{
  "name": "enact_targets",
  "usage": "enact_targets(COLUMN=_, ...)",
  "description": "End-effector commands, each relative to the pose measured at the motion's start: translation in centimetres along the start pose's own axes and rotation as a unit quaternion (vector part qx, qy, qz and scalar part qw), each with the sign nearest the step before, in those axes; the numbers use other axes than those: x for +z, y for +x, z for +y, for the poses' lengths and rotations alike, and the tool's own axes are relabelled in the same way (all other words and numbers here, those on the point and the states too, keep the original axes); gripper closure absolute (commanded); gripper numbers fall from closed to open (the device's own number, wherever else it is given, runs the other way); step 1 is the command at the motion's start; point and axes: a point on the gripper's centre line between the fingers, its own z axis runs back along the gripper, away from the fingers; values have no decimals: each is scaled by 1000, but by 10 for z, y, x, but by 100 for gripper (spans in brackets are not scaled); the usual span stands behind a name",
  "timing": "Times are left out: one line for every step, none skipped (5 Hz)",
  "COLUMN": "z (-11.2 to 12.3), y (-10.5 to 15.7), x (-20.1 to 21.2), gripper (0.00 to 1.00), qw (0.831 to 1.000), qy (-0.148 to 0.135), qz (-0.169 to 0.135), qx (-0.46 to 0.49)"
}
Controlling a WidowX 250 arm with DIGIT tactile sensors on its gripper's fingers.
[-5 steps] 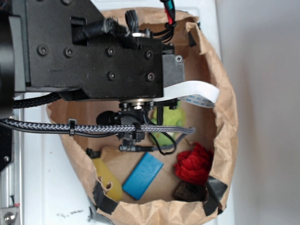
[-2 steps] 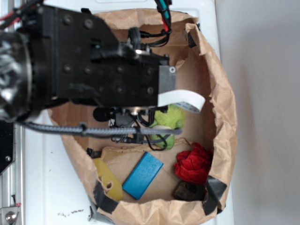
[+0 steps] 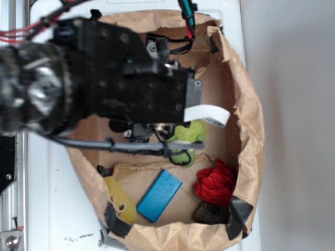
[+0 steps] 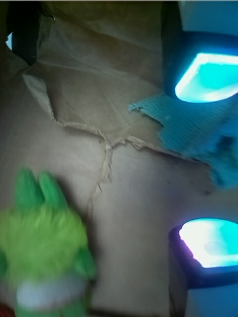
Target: Grab the blue cloth.
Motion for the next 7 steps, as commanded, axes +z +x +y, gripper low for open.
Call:
enact_targets(z=8, y=-8, x=-8, gripper=0, qw=998, qy=66, qz=9, qx=-9)
enact_targets(z=5, y=-13, x=-11, gripper=0, qw=995, qy=95, qz=0, qx=-11)
enact_targets(z=2, y=-14, x=-13, gripper=0, qw=993, qy=121, qz=3, qx=-14)
enact_targets(z=0, y=-17, x=-10, gripper=0, qw=993, qy=118, qz=12, qx=-20)
enact_targets(z=0, y=-19, x=-8, gripper=0, qw=992, qy=125, qz=16, qx=-21)
enact_targets(z=0, y=-18, x=1, gripper=0, qw=995, qy=90, qz=28, qx=-27)
enact_targets(z=5, y=-24, x=18, gripper=0, qw=997, qy=38, qz=56, qx=-42)
